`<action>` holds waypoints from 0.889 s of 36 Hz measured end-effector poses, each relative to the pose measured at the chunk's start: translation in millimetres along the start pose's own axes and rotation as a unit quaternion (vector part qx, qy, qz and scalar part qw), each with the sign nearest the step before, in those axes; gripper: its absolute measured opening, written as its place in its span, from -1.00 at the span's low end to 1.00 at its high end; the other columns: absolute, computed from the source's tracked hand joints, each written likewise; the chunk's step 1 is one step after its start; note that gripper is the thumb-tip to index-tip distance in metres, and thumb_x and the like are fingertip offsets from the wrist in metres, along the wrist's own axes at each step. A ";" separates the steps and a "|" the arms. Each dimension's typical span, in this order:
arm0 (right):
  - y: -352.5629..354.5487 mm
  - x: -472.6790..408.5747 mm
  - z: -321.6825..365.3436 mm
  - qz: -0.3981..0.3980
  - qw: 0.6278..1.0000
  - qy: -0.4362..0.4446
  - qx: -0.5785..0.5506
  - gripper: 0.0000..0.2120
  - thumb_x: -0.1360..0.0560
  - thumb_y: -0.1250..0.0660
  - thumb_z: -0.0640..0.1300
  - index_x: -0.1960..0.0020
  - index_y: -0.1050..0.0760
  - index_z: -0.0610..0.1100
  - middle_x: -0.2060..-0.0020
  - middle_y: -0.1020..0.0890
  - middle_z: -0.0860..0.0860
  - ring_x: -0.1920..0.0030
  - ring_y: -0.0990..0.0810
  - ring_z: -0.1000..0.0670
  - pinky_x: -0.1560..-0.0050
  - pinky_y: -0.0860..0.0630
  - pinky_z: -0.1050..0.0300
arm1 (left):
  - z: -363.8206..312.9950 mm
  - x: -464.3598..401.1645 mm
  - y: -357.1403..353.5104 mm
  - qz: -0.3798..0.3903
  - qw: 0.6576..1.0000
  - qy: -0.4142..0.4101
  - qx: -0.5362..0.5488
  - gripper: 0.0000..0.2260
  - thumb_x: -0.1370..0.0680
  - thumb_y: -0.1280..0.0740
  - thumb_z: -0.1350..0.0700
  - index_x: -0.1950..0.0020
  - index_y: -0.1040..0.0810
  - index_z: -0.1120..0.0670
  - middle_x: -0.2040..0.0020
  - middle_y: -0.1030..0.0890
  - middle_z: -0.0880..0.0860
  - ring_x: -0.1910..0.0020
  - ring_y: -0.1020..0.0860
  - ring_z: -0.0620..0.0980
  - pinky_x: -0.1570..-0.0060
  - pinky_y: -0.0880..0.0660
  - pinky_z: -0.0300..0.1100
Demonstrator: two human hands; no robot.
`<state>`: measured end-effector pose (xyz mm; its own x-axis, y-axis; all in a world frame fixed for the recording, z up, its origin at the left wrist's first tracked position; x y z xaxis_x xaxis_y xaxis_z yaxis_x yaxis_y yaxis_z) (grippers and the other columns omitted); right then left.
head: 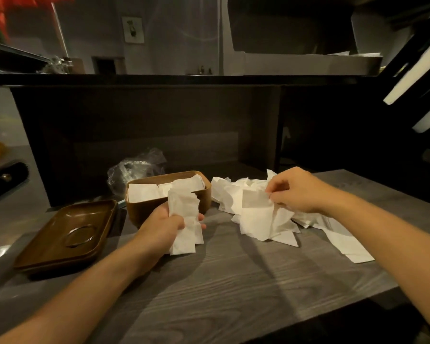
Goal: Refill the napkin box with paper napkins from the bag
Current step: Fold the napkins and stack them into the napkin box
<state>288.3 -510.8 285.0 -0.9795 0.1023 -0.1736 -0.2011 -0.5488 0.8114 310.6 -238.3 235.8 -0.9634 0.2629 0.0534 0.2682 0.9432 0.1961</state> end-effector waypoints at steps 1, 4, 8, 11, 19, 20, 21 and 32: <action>-0.8 -1.6 -3.0 -0.010 0.999 -0.017 -0.025 -0.84 -0.55 -0.40 -0.23 0.15 -0.68 -0.02 0.23 -0.66 0.07 0.19 -0.60 0.08 0.16 -0.48 0.20 | -0.3 0.3 -0.4 0.000 1.000 0.000 -0.002 -0.54 -0.66 -0.13 0.33 -0.52 -0.29 -0.02 -0.14 -0.66 0.07 -0.07 -0.68 0.02 -0.10 -0.57 -0.01; -9.8 -6.9 -9.7 -0.020 0.998 -0.046 -0.026 -0.86 -0.56 -0.42 -0.16 0.17 -0.66 -0.04 0.20 -0.66 0.05 0.15 -0.60 0.04 0.15 -0.50 0.14 | 0.0 0.6 -1.2 0.001 1.000 0.000 0.000 -0.54 -0.67 -0.12 0.33 -0.52 -0.29 -0.02 -0.13 -0.66 0.06 -0.05 -0.68 0.01 -0.07 -0.57 -0.03; -17.5 -11.3 -9.2 -0.055 0.997 -0.056 0.023 -0.92 -0.51 -0.48 -0.05 0.15 -0.63 0.00 0.16 -0.64 0.09 0.09 -0.60 0.05 0.02 -0.62 0.04 | 0.8 -0.2 1.3 0.000 1.000 -0.002 -0.006 -0.58 -0.66 -0.13 0.33 -0.45 -0.33 -0.06 -0.11 -0.66 0.05 -0.04 -0.68 -0.01 -0.03 -0.57 -0.06; -19.8 -11.6 -2.9 -0.089 0.993 -0.058 0.051 -0.80 -0.45 -0.50 0.11 0.15 -0.61 -0.01 0.19 -0.63 0.09 0.13 -0.58 0.07 0.05 -0.63 -0.01 | 2.2 -1.7 2.1 0.005 1.000 0.001 -0.010 -0.60 -0.66 -0.13 0.35 -0.37 -0.35 -0.08 -0.12 -0.66 0.06 -0.05 -0.68 0.00 -0.04 -0.57 -0.06; -28.3 -12.8 9.0 -0.142 0.977 -0.045 0.153 -0.87 -0.55 -0.42 0.06 0.12 -0.52 0.08 0.16 -0.61 0.10 0.17 -0.54 0.07 0.21 -0.44 0.16 | 4.6 -3.2 2.1 0.014 1.000 0.001 -0.015 -0.57 -0.64 -0.12 0.38 -0.40 -0.37 -0.04 -0.11 -0.68 0.07 -0.05 -0.69 0.01 -0.10 -0.60 -0.01; -29.0 -12.8 8.4 -0.147 0.977 -0.043 0.148 -0.88 -0.56 -0.41 0.03 0.14 -0.52 0.08 0.18 -0.61 0.10 0.20 -0.53 0.08 0.24 -0.42 0.18 | 4.3 -2.7 2.2 0.014 1.000 0.001 -0.015 -0.57 -0.64 -0.12 0.37 -0.39 -0.37 -0.05 -0.11 -0.68 0.07 -0.05 -0.69 0.01 -0.10 -0.60 -0.01; -28.9 -12.3 8.2 -0.151 0.977 -0.039 0.144 -0.87 -0.57 -0.39 0.01 0.15 -0.52 0.08 0.19 -0.61 0.10 0.21 -0.52 0.09 0.29 -0.39 0.20 | 3.6 -2.3 1.9 0.016 1.000 0.001 -0.014 -0.59 -0.64 -0.12 0.37 -0.35 -0.37 -0.07 -0.11 -0.67 0.07 -0.04 -0.69 0.00 -0.08 -0.60 -0.03; 11.1 10.9 50.7 -0.056 0.985 0.109 -0.123 -0.94 -0.51 -0.48 -0.09 0.09 -0.61 -0.01 0.22 -0.68 0.05 0.14 -0.65 0.11 0.02 -0.60 0.16 | -1.4 -0.2 7.1 -0.007 1.000 -0.008 0.002 -0.60 -0.68 -0.16 0.25 -0.51 -0.32 -0.01 -0.16 -0.66 0.02 -0.17 -0.63 0.05 -0.31 -0.50 0.16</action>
<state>274.7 -473.6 320.4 -0.9199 0.0087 -0.3920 -0.2732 -0.7315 0.6247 312.6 -232.0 238.6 -0.9668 0.2531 0.0342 0.2549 0.9477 0.1918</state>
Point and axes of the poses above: each hand's wrist, its own x-axis away from the middle knuckle, its own y-axis out of the back of the hand, z = x × y, the point moved 5 cm from there along -x, towards the middle knuckle
